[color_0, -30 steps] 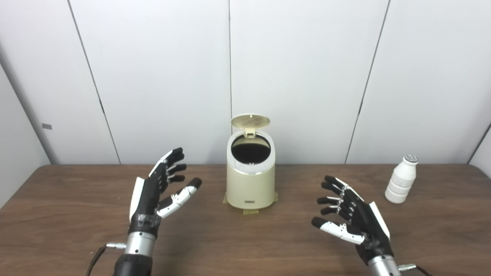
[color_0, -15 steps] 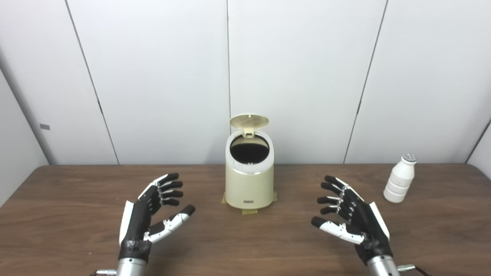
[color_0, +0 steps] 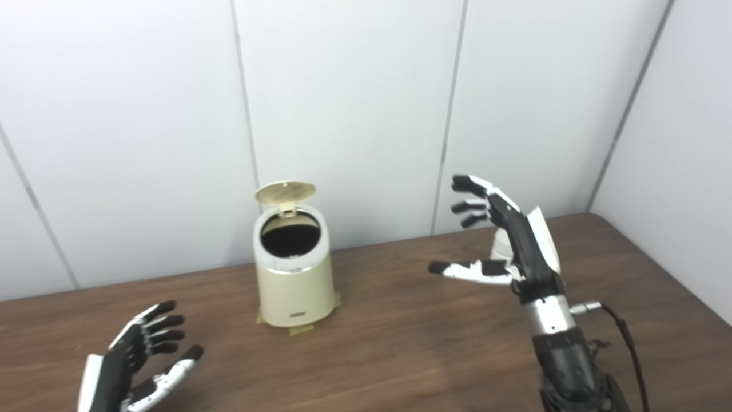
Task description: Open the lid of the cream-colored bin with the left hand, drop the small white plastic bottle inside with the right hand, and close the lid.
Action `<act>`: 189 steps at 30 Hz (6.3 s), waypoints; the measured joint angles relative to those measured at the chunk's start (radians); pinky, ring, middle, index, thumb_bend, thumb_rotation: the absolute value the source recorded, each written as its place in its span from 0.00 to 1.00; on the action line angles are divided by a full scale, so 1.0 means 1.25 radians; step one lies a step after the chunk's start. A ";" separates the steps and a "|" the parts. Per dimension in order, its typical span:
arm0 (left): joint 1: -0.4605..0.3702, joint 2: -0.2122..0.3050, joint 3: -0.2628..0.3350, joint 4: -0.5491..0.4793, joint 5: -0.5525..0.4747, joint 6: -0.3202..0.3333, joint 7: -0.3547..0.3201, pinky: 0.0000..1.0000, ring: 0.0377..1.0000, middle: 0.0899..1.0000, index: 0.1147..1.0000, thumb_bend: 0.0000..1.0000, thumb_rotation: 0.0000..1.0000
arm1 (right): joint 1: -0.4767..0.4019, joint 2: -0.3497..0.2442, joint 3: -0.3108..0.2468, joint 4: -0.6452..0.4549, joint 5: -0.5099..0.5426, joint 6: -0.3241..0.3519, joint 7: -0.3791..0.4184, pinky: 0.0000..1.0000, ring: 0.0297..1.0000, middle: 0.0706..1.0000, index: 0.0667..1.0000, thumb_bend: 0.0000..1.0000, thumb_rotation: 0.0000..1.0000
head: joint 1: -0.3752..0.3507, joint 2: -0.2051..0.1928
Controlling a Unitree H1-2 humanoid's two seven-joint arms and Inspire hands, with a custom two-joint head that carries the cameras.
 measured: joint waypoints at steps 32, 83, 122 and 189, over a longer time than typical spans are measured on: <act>-0.001 0.021 0.019 -0.032 -0.001 0.018 -0.026 0.64 0.65 0.68 0.76 0.51 0.06 | -0.055 -0.088 -0.144 0.193 0.161 0.347 -0.055 0.69 0.81 0.90 0.94 0.79 0.28 | -0.055 0.017; 0.008 0.016 0.012 -0.122 0.021 0.103 -0.033 0.63 0.61 0.66 0.70 0.48 0.00 | -0.173 -0.125 -0.018 0.550 0.138 0.213 -0.123 0.56 0.63 0.68 0.72 0.75 0.01 | -0.042 0.025; 0.010 0.016 0.012 -0.109 0.003 0.100 -0.051 0.58 0.63 0.69 0.71 0.46 0.00 | -0.163 -0.123 0.011 0.335 0.042 0.254 -0.166 0.33 0.37 0.46 0.50 0.51 0.00 | -0.021 0.027; -0.003 -0.048 -0.019 0.002 0.049 0.006 0.013 0.57 0.63 0.68 0.71 0.64 0.11 | -0.440 0.151 0.254 0.455 0.037 0.023 0.028 0.31 0.40 0.48 0.52 0.49 0.00 | 0.260 0.022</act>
